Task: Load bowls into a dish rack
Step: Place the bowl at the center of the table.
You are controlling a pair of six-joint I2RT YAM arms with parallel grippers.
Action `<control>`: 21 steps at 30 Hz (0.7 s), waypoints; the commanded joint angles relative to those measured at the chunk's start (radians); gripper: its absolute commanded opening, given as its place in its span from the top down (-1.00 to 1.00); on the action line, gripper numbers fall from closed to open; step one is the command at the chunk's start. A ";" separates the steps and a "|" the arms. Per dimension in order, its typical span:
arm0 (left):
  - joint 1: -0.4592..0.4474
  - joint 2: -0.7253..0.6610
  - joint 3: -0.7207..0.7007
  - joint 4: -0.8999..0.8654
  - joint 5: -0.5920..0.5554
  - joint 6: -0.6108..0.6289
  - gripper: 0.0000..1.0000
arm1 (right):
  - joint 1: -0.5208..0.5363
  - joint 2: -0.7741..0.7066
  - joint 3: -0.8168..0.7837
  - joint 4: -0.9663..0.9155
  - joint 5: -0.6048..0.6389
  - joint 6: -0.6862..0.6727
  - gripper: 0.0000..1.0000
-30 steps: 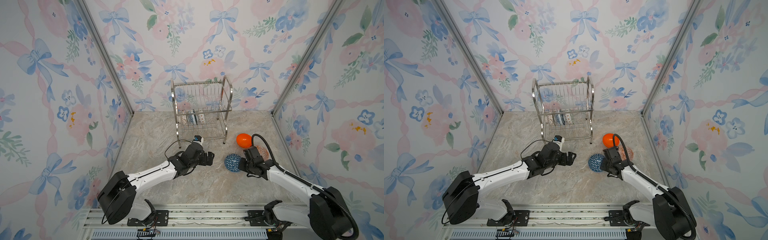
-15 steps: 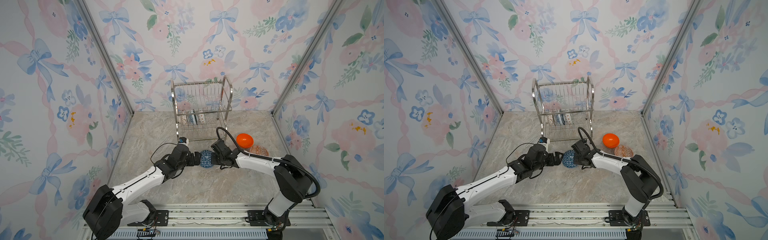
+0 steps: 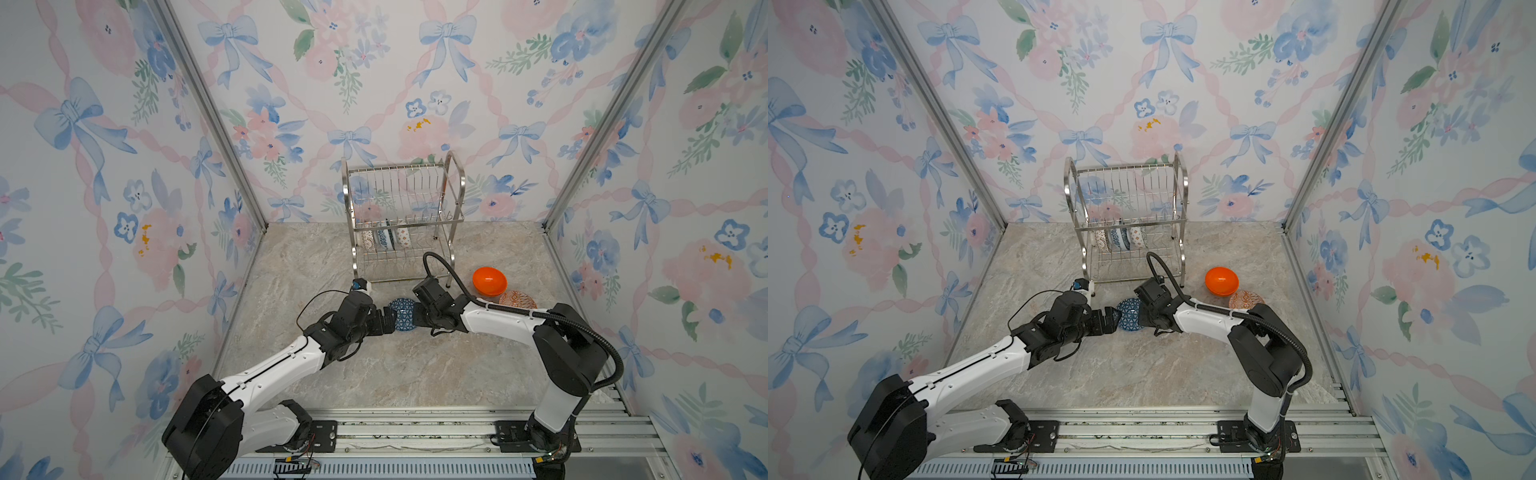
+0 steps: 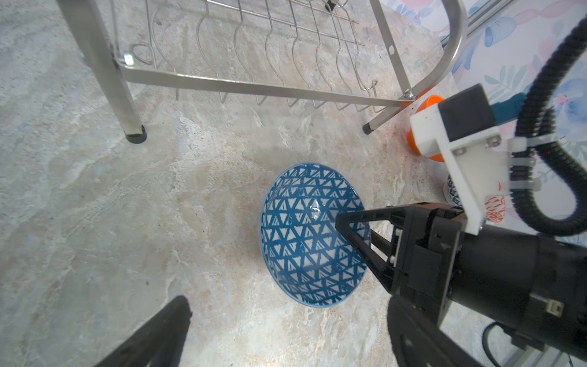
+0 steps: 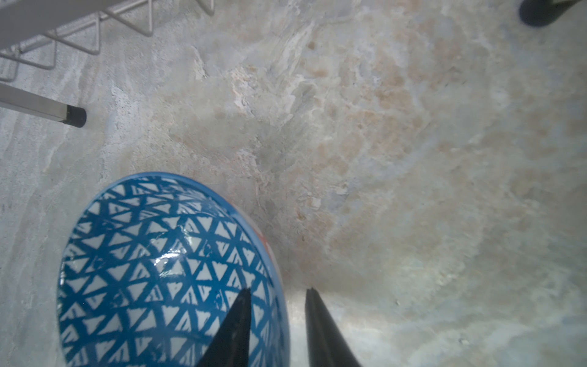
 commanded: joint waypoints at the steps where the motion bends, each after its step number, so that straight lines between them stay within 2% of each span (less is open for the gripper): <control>1: 0.007 0.013 0.009 -0.022 0.011 -0.008 -0.95 | 0.008 -0.027 0.030 -0.028 0.000 -0.024 0.24; 5: 0.013 0.009 0.008 -0.020 0.011 -0.018 -0.95 | 0.009 -0.066 0.037 -0.048 0.016 -0.037 0.05; 10: 0.028 0.014 0.010 -0.019 0.044 -0.041 -0.95 | 0.015 -0.115 0.049 -0.090 0.073 -0.059 -0.27; 19: 0.043 -0.025 -0.022 -0.019 0.058 -0.065 -0.95 | 0.039 -0.182 0.100 -0.150 0.126 -0.107 -0.98; 21: 0.057 -0.023 -0.028 -0.017 0.081 -0.073 -0.95 | 0.050 -0.185 0.116 -0.159 0.134 -0.113 -0.94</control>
